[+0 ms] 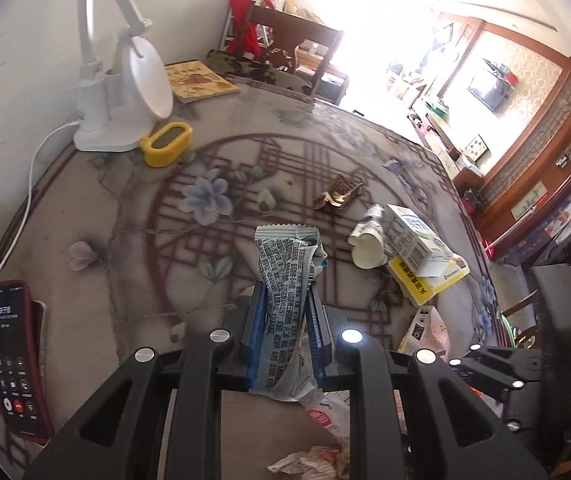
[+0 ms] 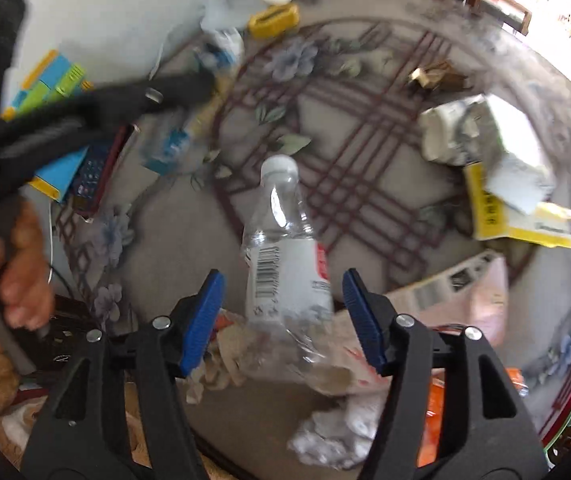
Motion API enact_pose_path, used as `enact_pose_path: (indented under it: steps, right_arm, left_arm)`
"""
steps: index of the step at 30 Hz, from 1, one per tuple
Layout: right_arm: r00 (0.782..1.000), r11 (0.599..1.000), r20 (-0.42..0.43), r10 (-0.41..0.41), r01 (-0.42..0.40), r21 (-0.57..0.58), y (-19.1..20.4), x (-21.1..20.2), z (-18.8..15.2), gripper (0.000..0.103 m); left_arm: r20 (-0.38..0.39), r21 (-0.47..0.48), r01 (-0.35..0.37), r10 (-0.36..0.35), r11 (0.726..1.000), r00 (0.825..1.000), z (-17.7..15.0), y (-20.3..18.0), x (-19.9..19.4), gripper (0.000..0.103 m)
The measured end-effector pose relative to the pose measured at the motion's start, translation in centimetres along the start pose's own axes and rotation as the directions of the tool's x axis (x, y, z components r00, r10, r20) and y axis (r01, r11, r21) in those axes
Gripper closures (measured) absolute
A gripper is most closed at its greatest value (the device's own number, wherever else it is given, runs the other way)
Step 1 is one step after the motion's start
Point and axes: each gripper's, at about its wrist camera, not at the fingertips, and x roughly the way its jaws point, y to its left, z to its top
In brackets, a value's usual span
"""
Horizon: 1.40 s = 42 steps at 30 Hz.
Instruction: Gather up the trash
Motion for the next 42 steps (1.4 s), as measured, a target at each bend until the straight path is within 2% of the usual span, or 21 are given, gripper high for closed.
enact_pose_path:
  steps: [4, 6, 8, 9, 10, 15, 17, 21, 26, 31, 36, 42]
  right_arm:
    - [0.999, 1.000, -0.050, -0.007, 0.007, -0.004, 0.4, 2.5, 0.7, 0.043]
    - [0.998, 1.000, -0.062, -0.021, 0.020, -0.013, 0.5, 3.3, 1.0, 0.056]
    - [0.998, 1.000, -0.065, -0.004, 0.003, -0.010, 0.5, 3.6, 1.1, 0.058]
    - [0.999, 1.000, -0.050, 0.008, -0.008, -0.006, 0.5, 3.4, 1.1, 0.072]
    - [0.999, 0.999, -0.031, 0.034, -0.034, 0.002, 0.5, 3.1, 1.1, 0.081]
    - [0.996, 0.996, 0.070, 0.048, -0.053, 0.068, -0.8, 0.5, 1.3, 0.085]
    - [0.994, 0.993, 0.095, 0.057, -0.067, 0.099, -1.6, -0.3, 1.0, 0.101]
    - [0.981, 0.979, 0.180, 0.069, -0.101, 0.179, -3.7, -2.8, 0.3, 0.102]
    - [0.966, 0.969, 0.255, 0.052, -0.111, 0.222, -5.6, -5.3, -0.1, 0.102]
    - [0.935, 0.959, 0.355, 0.009, -0.109, 0.262, -7.6, -9.4, -1.6, 0.102]
    - [0.909, 0.942, 0.414, -0.043, -0.101, 0.320, -10.8, -13.2, -4.2, 0.102]
    - [0.884, 0.913, 0.454, -0.114, -0.087, 0.398, -14.9, -16.3, -8.2, 0.102]
  left_arm:
    - [-0.007, -0.022, -0.006, 0.006, 1.000, 1.000, -0.2, 1.5, -0.2, 0.086]
    - [-0.010, -0.026, -0.006, 0.006, 1.000, 1.000, -0.2, 1.9, -0.2, 0.086]
    - [-0.009, -0.024, -0.003, 0.003, 1.000, 1.000, -0.1, 2.1, -0.3, 0.086]
    - [-0.007, -0.023, -0.002, 0.002, 1.000, 1.000, -0.1, 2.2, -0.3, 0.086]
    - [-0.004, -0.022, 0.000, 0.000, 1.000, 1.000, 0.0, 2.2, -0.4, 0.086]
    - [0.008, -0.009, 0.002, -0.001, 1.000, 1.000, 0.3, 1.7, -0.4, 0.086]
    - [0.010, -0.013, 0.005, -0.005, 1.000, 1.000, 0.4, 1.5, -0.4, 0.086]
    - [0.006, 0.011, 0.012, -0.012, 1.000, 1.000, 0.6, 0.6, -0.3, 0.086]
    - [0.004, 0.039, 0.027, -0.027, 0.999, 1.000, 0.8, -1.2, -0.2, 0.086]
    - [-0.002, 0.087, 0.053, -0.053, 0.995, 0.999, 0.9, -3.8, -0.2, 0.086]
    - [-0.031, 0.139, 0.095, -0.092, 0.986, 0.995, 0.5, -7.6, 0.7, 0.086]
    - [-0.075, 0.234, 0.167, -0.154, 0.958, 0.985, -0.4, -14.5, 1.7, 0.086]
